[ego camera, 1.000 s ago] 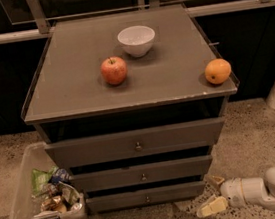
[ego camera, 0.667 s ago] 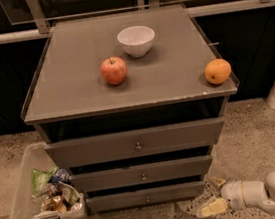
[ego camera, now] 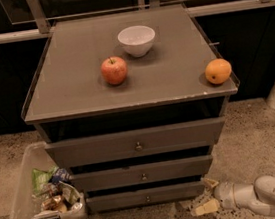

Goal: Open bottom drawer

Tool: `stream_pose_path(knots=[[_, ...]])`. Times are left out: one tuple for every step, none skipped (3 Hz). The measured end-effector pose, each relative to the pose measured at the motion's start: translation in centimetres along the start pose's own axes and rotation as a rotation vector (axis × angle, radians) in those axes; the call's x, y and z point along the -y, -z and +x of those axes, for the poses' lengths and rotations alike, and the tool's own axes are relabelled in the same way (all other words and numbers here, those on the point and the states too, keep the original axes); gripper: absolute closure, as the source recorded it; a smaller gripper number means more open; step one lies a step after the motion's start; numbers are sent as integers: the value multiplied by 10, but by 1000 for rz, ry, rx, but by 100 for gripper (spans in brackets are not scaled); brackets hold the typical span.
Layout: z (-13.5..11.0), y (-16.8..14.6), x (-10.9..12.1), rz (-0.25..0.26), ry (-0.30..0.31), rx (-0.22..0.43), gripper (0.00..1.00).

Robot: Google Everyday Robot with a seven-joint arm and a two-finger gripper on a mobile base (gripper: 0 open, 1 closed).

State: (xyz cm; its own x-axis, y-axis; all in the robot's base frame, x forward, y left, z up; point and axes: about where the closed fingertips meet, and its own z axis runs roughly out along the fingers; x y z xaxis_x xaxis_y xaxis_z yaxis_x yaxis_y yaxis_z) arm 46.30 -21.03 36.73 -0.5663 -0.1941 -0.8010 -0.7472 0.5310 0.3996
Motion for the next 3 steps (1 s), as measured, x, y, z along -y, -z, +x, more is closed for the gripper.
stream_pose_path(knots=[[17, -19, 19, -16, -36, -10, 0], [18, -21, 21, -16, -37, -9, 0], [35, -30, 28, 4, -67, -2, 0]])
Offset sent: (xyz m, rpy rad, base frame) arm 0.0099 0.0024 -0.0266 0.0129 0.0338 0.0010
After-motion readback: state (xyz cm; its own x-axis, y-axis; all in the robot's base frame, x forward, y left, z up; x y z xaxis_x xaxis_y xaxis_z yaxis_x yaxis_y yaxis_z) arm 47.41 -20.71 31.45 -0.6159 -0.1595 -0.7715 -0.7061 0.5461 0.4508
